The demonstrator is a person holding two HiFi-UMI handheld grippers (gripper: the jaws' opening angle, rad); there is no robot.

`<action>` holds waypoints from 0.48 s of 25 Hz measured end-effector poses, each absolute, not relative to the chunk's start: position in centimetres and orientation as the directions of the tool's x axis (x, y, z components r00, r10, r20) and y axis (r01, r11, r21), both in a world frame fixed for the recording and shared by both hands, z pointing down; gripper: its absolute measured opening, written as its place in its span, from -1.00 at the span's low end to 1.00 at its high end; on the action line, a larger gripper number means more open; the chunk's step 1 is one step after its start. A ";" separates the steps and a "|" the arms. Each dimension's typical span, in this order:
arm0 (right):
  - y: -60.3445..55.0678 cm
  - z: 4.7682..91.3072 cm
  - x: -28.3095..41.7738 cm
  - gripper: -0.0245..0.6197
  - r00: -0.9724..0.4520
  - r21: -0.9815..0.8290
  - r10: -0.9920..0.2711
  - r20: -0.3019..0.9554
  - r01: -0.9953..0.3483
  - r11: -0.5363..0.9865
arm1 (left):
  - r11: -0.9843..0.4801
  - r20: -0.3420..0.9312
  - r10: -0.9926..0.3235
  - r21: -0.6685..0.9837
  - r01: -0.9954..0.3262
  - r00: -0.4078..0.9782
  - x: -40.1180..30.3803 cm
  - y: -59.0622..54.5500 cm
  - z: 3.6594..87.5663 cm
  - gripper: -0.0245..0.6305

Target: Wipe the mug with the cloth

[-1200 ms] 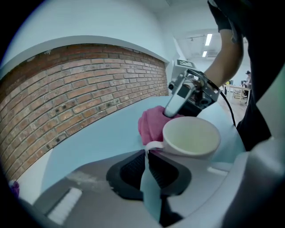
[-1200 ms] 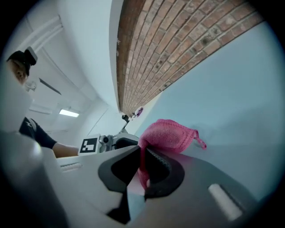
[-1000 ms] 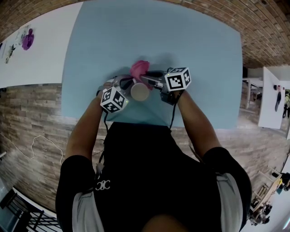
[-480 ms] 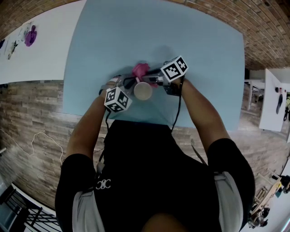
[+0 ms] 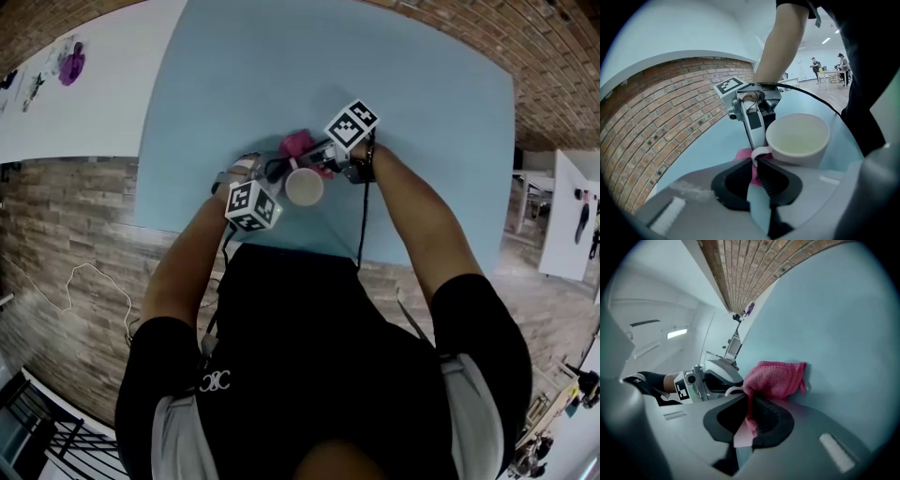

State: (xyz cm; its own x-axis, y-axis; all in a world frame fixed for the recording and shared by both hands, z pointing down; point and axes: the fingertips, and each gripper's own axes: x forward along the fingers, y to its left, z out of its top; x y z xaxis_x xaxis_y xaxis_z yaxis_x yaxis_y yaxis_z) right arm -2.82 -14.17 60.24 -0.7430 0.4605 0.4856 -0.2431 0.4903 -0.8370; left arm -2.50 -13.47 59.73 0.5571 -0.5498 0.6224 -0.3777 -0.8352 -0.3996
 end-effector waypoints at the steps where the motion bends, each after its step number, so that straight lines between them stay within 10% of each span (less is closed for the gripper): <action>1: -14.3 60.3 -2.9 -0.80 -0.744 -0.837 0.458 0.486 -0.246 0.489 | -0.834 0.622 -0.552 -0.397 -0.383 0.555 -2.6 -13.5 59.7 -0.78; 12: -13.7 59.0 1.2 -0.80 -0.876 -0.865 0.280 0.393 -0.250 0.434 | -0.747 0.605 -0.642 -0.352 -0.565 0.472 -3.6 -13.1 59.8 -0.79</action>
State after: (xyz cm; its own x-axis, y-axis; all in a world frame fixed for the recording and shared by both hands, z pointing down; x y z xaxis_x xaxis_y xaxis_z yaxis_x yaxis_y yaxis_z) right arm 1.17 -13.67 58.95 -0.8756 0.2803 0.3935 -0.2498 0.4345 -0.8654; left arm -3.61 -13.14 59.82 0.4718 -0.6417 0.6046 -0.5647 -0.7466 -0.3517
